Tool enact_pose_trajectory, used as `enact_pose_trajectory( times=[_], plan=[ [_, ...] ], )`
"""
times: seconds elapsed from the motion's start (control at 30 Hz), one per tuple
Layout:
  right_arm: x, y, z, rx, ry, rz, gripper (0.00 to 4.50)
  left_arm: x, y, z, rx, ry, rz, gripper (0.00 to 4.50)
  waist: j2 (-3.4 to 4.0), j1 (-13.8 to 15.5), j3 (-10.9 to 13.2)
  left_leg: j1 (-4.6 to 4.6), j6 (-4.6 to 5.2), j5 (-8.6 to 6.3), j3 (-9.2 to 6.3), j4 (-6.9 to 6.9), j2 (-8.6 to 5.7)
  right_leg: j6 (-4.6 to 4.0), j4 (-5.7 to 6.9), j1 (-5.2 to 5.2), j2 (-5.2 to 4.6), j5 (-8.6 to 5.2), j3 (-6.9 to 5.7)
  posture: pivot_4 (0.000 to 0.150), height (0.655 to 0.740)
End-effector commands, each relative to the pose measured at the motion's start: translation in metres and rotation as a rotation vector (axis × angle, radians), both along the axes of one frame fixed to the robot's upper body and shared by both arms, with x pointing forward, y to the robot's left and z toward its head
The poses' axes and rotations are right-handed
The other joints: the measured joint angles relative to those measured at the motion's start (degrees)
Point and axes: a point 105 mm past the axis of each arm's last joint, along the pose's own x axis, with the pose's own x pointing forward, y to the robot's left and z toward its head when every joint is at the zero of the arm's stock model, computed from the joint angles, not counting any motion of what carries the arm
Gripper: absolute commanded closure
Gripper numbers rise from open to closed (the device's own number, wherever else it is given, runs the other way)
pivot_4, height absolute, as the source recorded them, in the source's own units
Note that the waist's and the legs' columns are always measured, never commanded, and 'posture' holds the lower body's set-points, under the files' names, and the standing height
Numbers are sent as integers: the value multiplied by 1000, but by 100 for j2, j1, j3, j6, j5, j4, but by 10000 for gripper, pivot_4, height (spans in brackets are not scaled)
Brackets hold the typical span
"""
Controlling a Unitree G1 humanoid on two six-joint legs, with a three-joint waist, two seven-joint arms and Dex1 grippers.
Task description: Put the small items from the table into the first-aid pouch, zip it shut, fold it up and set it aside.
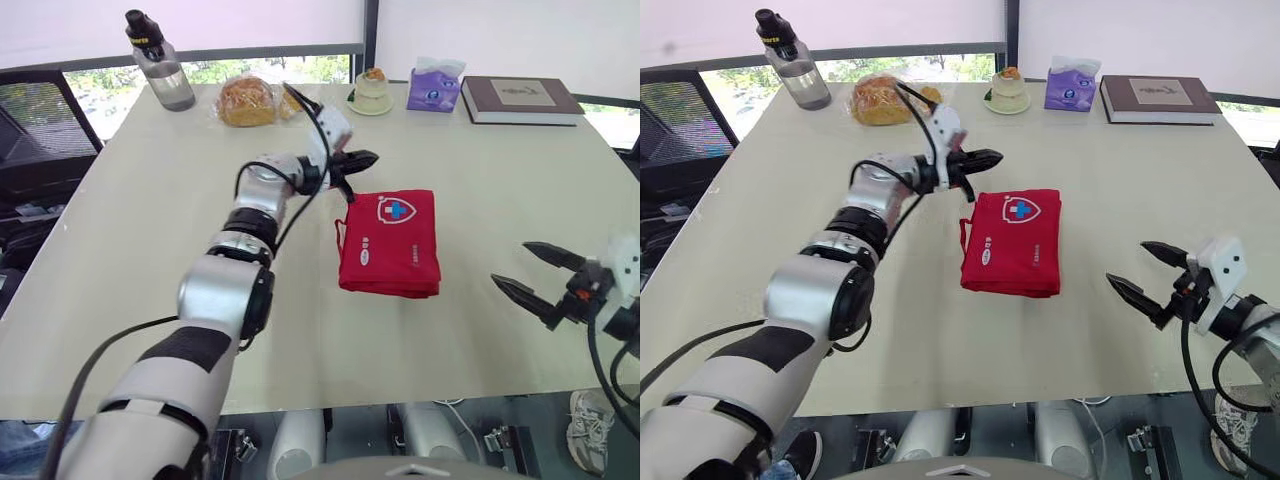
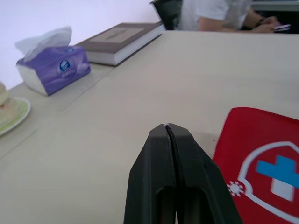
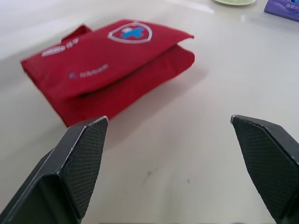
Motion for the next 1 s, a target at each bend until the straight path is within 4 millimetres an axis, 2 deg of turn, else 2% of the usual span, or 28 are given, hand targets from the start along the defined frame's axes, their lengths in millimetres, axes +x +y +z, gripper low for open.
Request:
enact_pose_trajectory(
  times=[0.03, 0.13, 0.17, 0.2, 0.27, 0.4, 0.5, 0.6, 0.7, 0.8, 0.83, 0.87, 0.93, 0.97, 1.0],
  plan=[
    [12, 12, 12, 55, -4, 8, 0, -12, 25, 22, 19, -60, -55, 33609, 0, -24, 0, 0, 0, 0, -2, 0, 0, -1, 1, 0, 0, 0, -2, 1500, 7387],
    [33, 26, 22, 118, -2, 28, 0, -28, 52, 30, 61, -58, -89, 18524, 0, -83, 2, 0, 0, 0, 0, 2, 1, -1, 2, 0, -1, 1, 1, 1500, 7387],
    [38, 32, 24, 137, 14, 49, 0, -37, 57, 33, 72, -49, -117, 14307, -1, -86, 2, -3, 1, 0, -1, 1, 1, -1, 2, -1, -2, 1, -1, 1500, 7387],
    [42, 38, 24, 148, 37, 68, 0, -48, 61, 35, 88, -37, -146, 7978, 0, -89, 4, -3, 0, 0, -2, 2, 3, -2, 1, -1, -2, 1, -2, 1500, 7387],
    [48, 47, 21, 157, 86, 105, 0, -66, 66, 36, 114, -13, -185, 519, 1, -92, 4, -5, 0, 0, 0, -1, 5, -3, 1, -3, -2, 1, -1, 1500, 7387],
    [66, 51, 7, 135, 202, 83, 0, -98, 74, 31, 161, 50, -221, 519, 0, -35, 4, -10, 0, 0, -6, 1, 4, -3, 0, -2, -7, 0, -15, 1500, 7387],
    [76, 52, -4, 141, 307, 73, 0, -126, 69, 23, 211, 90, -270, 519, 0, -70, 5, -8, 1, -1, 5, 3, 5, -2, -1, -3, -13, 0, -4, 1500, 7387],
    [81, 53, -14, 164, 403, 75, 0, -141, 65, 23, 228, 96, -275, 519, -1, -37, 5, -7, 2, 0, -2, 4, 4, -3, 3, -3, -10, 0, -10, 1500, 7387],
    [78, 61, -21, 195, 497, 125, 8195, -146, 66, 24, 253, 76, -259, 0, -1, -61, 5, -3, 2, 0, 0, 6, 7, -3, 5, -2, -6, 0, -7, 1500, 7387],
    [69, 75, -30, 200, 593, 182, 21716, -153, 65, 30, 219, 80, -264, 0, -1, -78, 5, -2, 2, 0, 0, 4, 9, -3, 4, -2, -2, 0, -5, 1500, 7387],
    [67, 77, -34, 190, 609, 181, 28335, -154, 65, 30, 220, 78, -266, 0, -1, -85, 5, -3, 2, 0, -1, 4, 10, -3, 3, -2, 0, 0, -6, 1500, 7387],
    [67, 79, -36, 189, 623, 175, 31706, -155, 65, 31, 219, 74, -266, 0, -1, -91, 5, -3, 2, 0, -1, 3, 11, -3, 2, -2, 1, 0, -6, 1500, 7387],
    [65, 85, -38, 207, 650, 175, 41390, -157, 63, 35, 206, 70, -268, 0, -1, -95, 5, -2, 1, 0, 0, 1, 12, -3, 2, -3, 2, 0, -5, 1500, 7387],
    [63, 88, -39, 206, 656, 180, 44215, -158, 62, 38, 197, 66, -268, 0, -2, -95, 5, -2, 2, 0, 0, 1, 12, -3, 2, -3, 2, 0, -5, 1500, 7387],
    [61, 90, -39, 210, 661, 185, 44215, -158, 60, 40, 193, 63, -269, 0, -1, -95, 5, -1, 1, 0, 0, 1, 13, -2, 2, -3, 3, -1, -4, 1500, 7387]
  ],
)
